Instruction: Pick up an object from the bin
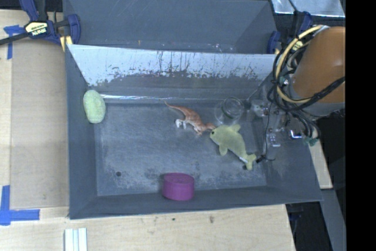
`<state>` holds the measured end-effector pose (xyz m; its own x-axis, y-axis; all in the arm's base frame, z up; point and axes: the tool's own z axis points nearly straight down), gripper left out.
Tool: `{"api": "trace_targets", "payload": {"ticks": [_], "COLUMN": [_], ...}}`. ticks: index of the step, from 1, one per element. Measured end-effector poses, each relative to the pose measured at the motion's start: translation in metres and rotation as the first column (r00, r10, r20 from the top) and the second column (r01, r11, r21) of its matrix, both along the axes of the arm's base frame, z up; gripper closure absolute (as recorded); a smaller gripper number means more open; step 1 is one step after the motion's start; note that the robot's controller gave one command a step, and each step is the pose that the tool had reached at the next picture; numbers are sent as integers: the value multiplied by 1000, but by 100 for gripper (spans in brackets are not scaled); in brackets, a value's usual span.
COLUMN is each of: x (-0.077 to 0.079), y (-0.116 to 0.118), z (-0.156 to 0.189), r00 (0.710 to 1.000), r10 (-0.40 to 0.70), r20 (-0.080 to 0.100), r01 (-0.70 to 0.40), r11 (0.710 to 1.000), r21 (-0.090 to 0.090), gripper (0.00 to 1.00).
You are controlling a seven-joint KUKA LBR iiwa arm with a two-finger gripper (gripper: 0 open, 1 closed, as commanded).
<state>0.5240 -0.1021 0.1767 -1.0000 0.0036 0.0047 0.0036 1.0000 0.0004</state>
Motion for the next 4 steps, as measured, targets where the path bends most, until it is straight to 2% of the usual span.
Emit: {"api": "trace_targets", "payload": {"ticks": [1, 2, 3, 4], "x": [2, 39, 48, 31], "y": [0, 7, 9, 15], "z": [5, -61, -82, -54], "r00": [1000, 998, 975, 918], "r10": [3, -62, -221, -396], "r20": [9, 13, 10, 6], "r01": [-3, 62, 221, 396], "r11": [1000, 998, 975, 918], "r21": [-1, -1, 0, 0], "gripper": [0, 0, 0, 0]}}
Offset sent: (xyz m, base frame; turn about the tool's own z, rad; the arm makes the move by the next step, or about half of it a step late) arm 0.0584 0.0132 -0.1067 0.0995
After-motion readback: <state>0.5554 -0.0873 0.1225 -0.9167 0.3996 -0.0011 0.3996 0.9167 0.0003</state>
